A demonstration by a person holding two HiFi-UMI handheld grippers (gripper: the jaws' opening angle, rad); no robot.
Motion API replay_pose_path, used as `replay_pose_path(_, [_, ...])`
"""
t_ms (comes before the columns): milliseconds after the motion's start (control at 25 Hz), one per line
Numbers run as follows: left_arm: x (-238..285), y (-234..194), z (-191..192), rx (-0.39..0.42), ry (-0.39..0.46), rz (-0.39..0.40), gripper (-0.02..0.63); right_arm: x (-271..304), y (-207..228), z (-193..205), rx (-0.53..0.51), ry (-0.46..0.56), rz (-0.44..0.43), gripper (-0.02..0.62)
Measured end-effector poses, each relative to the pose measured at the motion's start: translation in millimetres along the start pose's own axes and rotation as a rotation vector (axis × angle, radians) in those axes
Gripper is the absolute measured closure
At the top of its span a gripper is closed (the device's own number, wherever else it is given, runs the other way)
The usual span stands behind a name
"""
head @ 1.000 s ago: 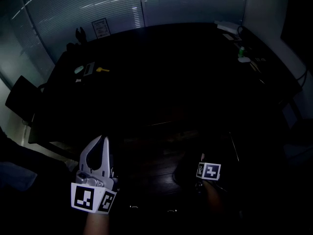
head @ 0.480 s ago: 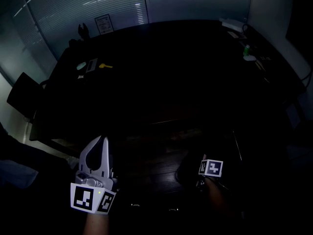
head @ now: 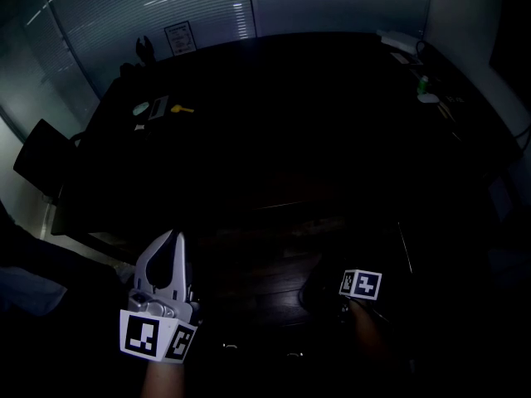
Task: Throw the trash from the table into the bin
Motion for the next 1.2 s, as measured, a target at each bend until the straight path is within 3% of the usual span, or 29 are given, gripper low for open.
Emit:
replay_pose_path(280, [-0.6,2.5,-1.0,-0.003,0.005,-0.002,0.606,-15.7,-5.9,-6.1,-0.050,0.086,-0.006,0.528])
replay_pose_path(400, [-1.5,3.4,-2.6,-0.002,0.006,0.000,0.606,-21.3,-5.4,-6.7,-0.090,0.144,-0.006,0.578])
replay_pose_path(560, [-1.2,4.9,-2.5,0.025,-0.003,0.005,0.606,-26.7,-6.7,-3.8,-0.109,0.187,-0.009,0.588])
replay_pose_path(1000, [-5.2,-3.7,-10.2,-0.029,0.014,0.003,0.606,-56.7,-41.1,-23.7,-0.267,0.342,-0.053,0.589])
replay_pose_path(1200, [-6.5,-11.0,-13.8,-0.040,0.005,-0.009,0.606,-86.0,-73.0,-45.5,-0.314,0.509,-0.068,0.589])
Point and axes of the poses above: the fingertips, and each gripper's own axes: x forward along the fingers, y to its right, z out of its underside, the point moved 9 cm from there along -x, backward along the fingers, and after that the axes turned 15 degrees about -z, right-handed, at the moved point
